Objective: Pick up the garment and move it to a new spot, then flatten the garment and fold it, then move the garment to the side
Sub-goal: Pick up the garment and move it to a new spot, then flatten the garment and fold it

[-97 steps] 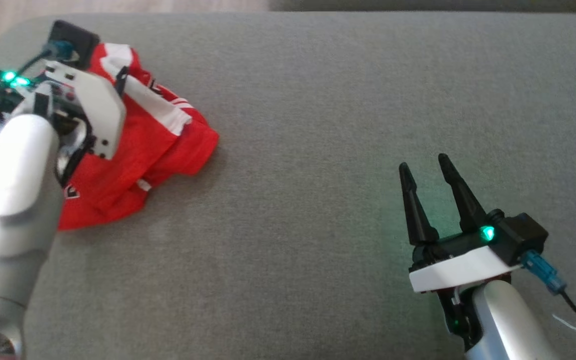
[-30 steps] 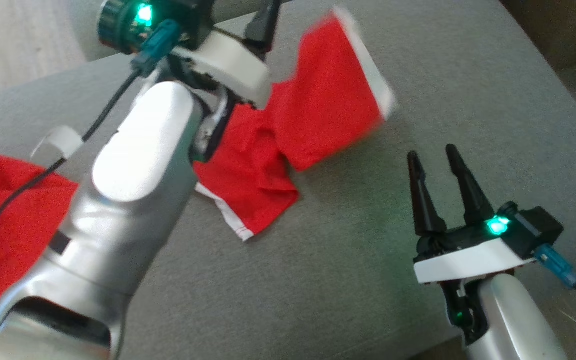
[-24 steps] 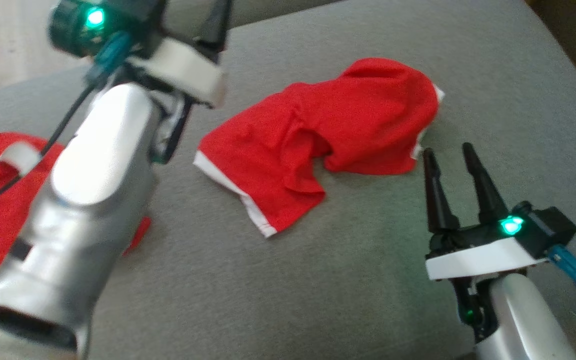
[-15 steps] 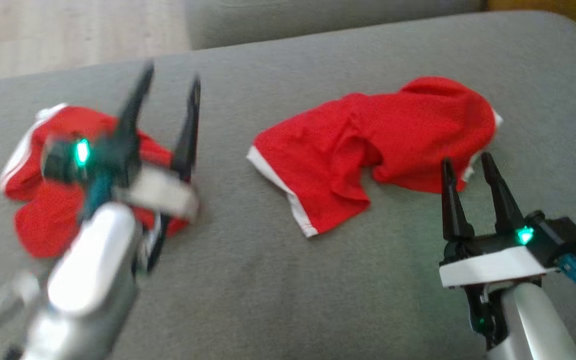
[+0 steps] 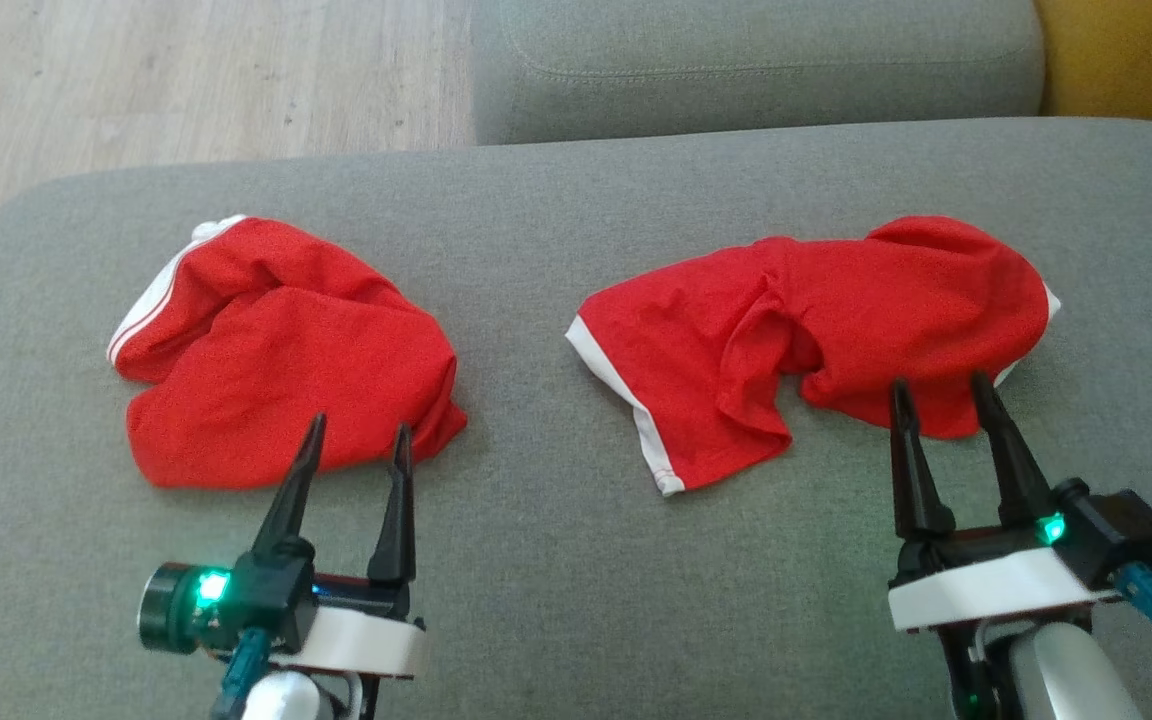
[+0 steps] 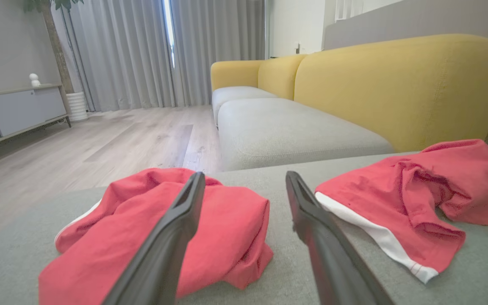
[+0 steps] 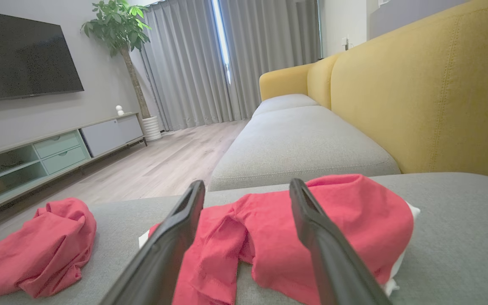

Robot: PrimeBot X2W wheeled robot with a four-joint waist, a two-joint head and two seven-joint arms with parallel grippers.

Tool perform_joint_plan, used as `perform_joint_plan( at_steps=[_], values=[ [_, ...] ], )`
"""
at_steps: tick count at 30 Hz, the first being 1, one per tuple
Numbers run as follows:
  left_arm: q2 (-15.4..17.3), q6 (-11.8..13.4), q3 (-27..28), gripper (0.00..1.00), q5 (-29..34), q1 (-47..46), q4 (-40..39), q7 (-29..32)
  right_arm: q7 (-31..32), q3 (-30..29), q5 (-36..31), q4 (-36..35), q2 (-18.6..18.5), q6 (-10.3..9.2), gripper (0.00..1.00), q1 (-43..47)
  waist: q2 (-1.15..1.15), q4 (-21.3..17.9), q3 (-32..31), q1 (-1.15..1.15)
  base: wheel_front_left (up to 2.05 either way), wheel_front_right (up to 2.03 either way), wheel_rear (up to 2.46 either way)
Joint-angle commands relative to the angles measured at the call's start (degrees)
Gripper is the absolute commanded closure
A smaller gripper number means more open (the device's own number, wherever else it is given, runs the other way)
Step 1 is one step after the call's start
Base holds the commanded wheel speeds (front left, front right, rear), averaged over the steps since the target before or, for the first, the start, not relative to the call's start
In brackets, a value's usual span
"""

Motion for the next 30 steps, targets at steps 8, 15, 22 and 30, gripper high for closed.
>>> perform_joint_plan(
  at_steps=[8, 15, 22, 30],
  values=[
    [-3.02, -2.15, 6.63, 0.00, 5.03, -1.08, -3.57, -0.71, -0.61, 2.88, -1.77, -2.14, -0.28, -0.04, 0.00, -0.70, 0.00, 2.20, 0.79, 0.01, 0.00, 0.00, 0.00],
    [-5.46, -4.45, 7.58, 0.00, 6.81, -1.76, -2.34, -0.71, 2.23, 10.00, -5.72, 4.70, -0.28, -0.04, 0.00, -4.09, 0.00, 5.10, 2.44, 0.01, 0.00, 0.00, 0.00],
    [-8.60, -6.71, 8.51, 0.00, 8.52, -2.70, -2.34, -0.72, 9.35, 14.40, -7.64, 15.95, -0.28, -0.04, 0.00, -8.94, 0.00, 9.14, 3.37, 0.01, 0.00, 0.00, 0.00],
    [-10.30, -8.50, 9.71, 0.00, 10.29, -3.07, -2.48, -0.72, 11.59, 14.62, -9.05, 24.74, -0.28, -0.04, 0.00, -13.32, 0.00, 11.75, 4.78, 0.01, 0.00, 0.00, 0.00]
  ],
)
